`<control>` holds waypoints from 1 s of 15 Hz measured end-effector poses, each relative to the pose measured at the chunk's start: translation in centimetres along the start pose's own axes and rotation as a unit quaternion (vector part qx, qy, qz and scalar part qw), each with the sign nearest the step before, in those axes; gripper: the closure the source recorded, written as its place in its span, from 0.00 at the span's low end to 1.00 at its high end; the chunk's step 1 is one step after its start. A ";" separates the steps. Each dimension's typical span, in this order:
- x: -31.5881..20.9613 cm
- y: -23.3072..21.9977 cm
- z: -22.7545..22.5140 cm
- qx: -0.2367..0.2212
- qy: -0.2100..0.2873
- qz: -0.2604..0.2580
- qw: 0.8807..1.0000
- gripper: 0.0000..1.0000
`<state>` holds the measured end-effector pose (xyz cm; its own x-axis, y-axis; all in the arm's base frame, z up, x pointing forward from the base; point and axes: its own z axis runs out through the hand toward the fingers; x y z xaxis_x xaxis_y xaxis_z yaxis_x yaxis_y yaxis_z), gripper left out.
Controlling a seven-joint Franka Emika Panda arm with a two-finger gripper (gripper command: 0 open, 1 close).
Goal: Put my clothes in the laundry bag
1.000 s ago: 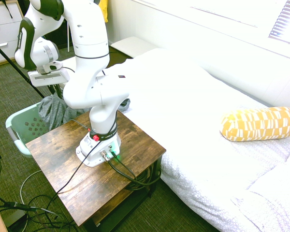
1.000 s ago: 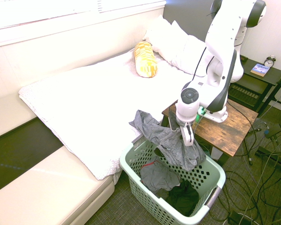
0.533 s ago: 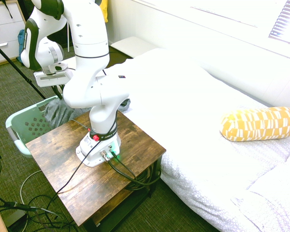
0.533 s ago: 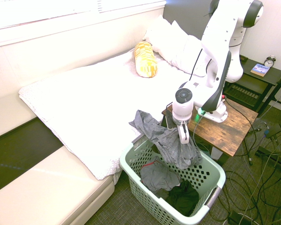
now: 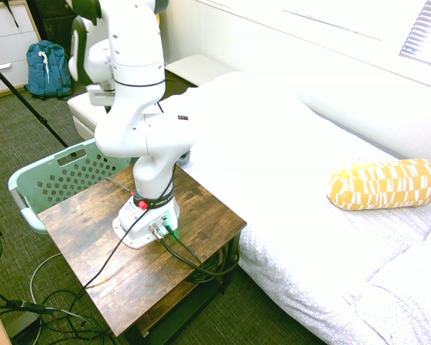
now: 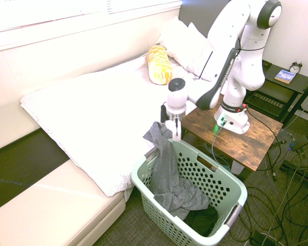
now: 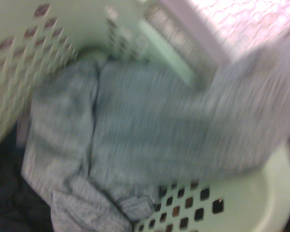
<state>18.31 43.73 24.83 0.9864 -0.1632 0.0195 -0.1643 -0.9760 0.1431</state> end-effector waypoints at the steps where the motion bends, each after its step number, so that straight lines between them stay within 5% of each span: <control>1: 4.7 0.4 0.4 0.003 -0.013 0.031 0.999 0.00; 5: 16.6 1.9 5.4 -0.004 -0.088 0.135 0.987 0.00; 10: 21.8 4.0 16.7 -0.079 -0.125 0.235 0.961 0.00; 14: 21.9 2.7 20.8 -0.082 -0.159 0.269 0.946 0.00; 15: 21.2 2.2 21.3 -0.083 -0.167 0.266 0.946 1.00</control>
<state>38.78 35.10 4.50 0.7033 -0.6886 -0.1766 -0.6070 -0.7111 0.3548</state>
